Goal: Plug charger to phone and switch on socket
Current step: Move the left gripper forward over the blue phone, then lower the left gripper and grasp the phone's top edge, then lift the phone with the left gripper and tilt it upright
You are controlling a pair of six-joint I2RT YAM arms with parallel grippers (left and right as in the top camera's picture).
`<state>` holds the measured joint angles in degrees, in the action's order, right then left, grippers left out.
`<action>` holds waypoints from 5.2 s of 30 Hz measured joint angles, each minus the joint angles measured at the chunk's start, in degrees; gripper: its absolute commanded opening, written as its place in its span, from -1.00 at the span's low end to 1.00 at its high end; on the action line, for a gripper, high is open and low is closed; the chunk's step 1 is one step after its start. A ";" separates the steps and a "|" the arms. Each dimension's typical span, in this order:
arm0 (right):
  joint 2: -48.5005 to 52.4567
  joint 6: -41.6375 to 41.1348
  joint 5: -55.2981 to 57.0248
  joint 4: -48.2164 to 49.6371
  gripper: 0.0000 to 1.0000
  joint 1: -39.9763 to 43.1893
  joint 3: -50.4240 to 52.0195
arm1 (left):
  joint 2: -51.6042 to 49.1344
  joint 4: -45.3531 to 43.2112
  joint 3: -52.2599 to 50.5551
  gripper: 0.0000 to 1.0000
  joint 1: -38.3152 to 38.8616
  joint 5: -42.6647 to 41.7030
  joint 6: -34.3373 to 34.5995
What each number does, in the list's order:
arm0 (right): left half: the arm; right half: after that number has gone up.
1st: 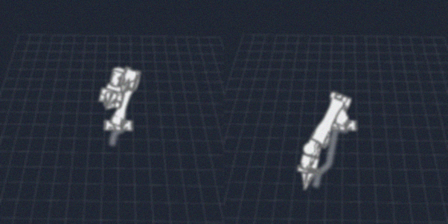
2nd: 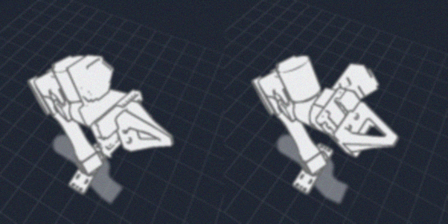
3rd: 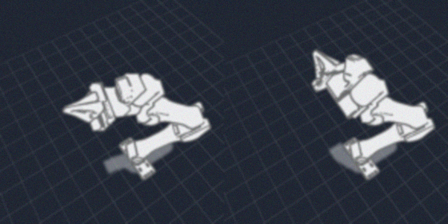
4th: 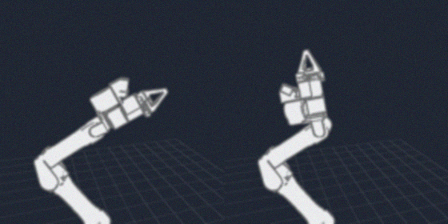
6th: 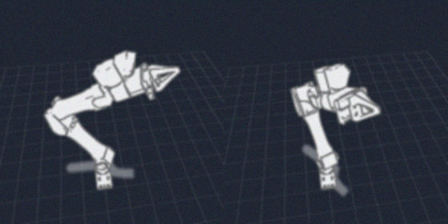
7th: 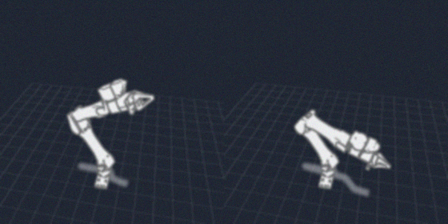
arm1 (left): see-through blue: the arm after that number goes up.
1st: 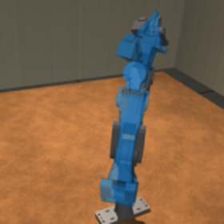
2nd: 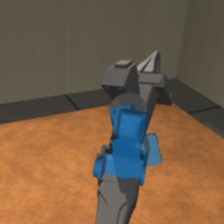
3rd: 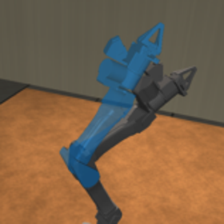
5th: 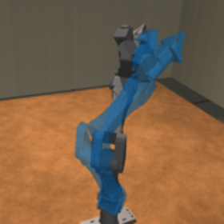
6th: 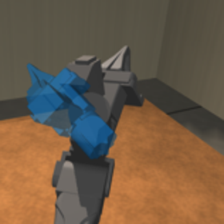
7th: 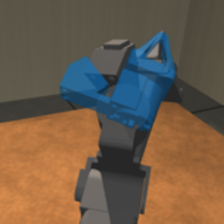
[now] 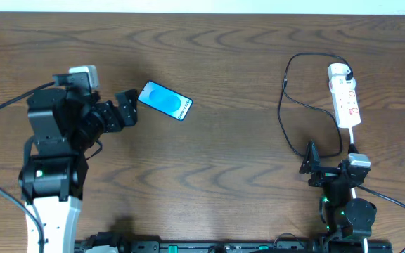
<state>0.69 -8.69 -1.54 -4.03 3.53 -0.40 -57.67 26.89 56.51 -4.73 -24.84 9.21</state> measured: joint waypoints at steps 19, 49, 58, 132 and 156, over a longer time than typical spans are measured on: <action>0.00 0.00 0.00 0.00 0.98 0.00 0.00 | -3.04 -3.10 0.00 0.97 3.10 -2.93 10.56; 0.00 -0.02 0.00 0.00 0.99 0.00 0.00 | -46.34 25.24 45.27 0.98 22.43 33.38 35.50; 0.00 0.00 0.00 0.00 0.98 0.00 0.00 | -51.76 26.25 45.27 0.99 22.43 34.25 37.97; 0.00 0.00 0.00 0.00 0.98 0.00 0.00 | -73.40 28.57 45.55 0.47 19.41 24.28 57.00; 0.00 0.00 0.00 0.00 0.99 0.00 0.00 | -72.94 31.63 45.59 0.28 19.23 16.04 40.89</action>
<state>0.69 -8.69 -1.54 -4.03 3.53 -0.40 -130.61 58.52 102.10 14.50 -8.80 50.11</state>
